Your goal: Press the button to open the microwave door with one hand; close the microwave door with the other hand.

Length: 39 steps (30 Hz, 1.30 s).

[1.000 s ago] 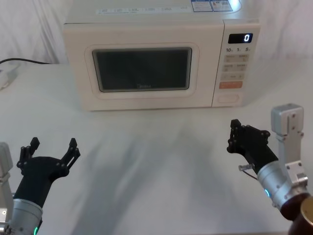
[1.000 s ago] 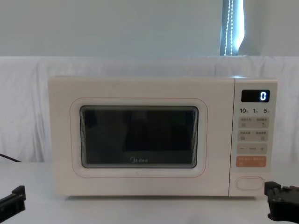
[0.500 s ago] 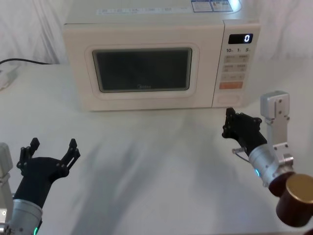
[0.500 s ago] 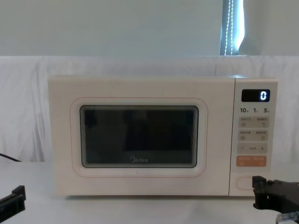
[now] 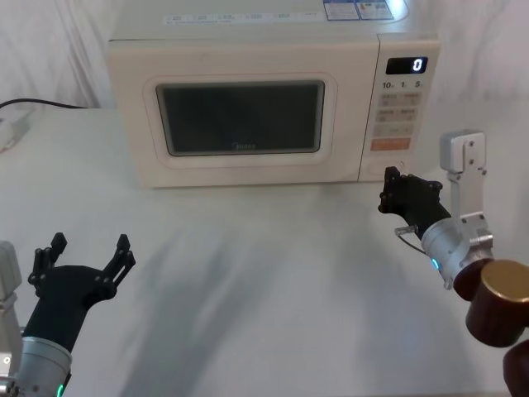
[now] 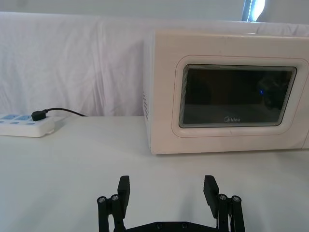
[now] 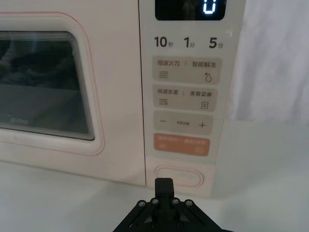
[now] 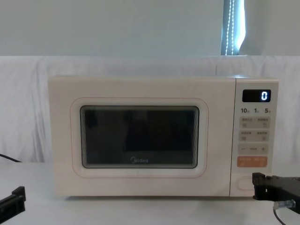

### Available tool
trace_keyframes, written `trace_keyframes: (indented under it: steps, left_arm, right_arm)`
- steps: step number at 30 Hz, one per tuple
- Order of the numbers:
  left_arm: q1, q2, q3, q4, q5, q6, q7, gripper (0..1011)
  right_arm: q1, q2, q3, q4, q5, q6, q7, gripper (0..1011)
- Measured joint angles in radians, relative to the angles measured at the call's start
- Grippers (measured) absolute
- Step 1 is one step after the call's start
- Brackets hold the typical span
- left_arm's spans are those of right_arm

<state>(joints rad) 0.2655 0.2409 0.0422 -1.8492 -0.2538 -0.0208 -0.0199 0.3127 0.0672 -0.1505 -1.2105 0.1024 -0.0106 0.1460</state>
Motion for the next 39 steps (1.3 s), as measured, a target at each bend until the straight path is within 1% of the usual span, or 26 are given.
trace_keyframes:
  steps: [4,12,22,29,39]
  left_arm:
    - [0.000,0.000,0.000,0.000,0.000,0.000,0.000,1001]
    - [0.000,0.000,0.000,0.000,0.000,0.000,0.000,1001]
    - [0.000,0.000,0.000,0.000,0.000,0.000,0.000,1001]
    - [0.000,0.000,0.000,0.000,0.000,0.000,0.000,1001]
    - [0.000,0.000,0.000,0.000,0.000,0.000,0.000,1001]
  right_arm:
    - [0.040,-0.001,-0.002,0.051,0.002,0.006,0.010,0]
    - [0.095,-0.004,-0.007,0.133,0.005,0.003,0.021,0]
    - [0.144,-0.015,0.000,0.235,0.015,-0.036,0.023,0]
    - [0.167,-0.022,0.004,0.277,0.015,-0.059,0.017,0]
    - [0.182,-0.025,0.012,0.298,0.010,-0.067,0.006,0]
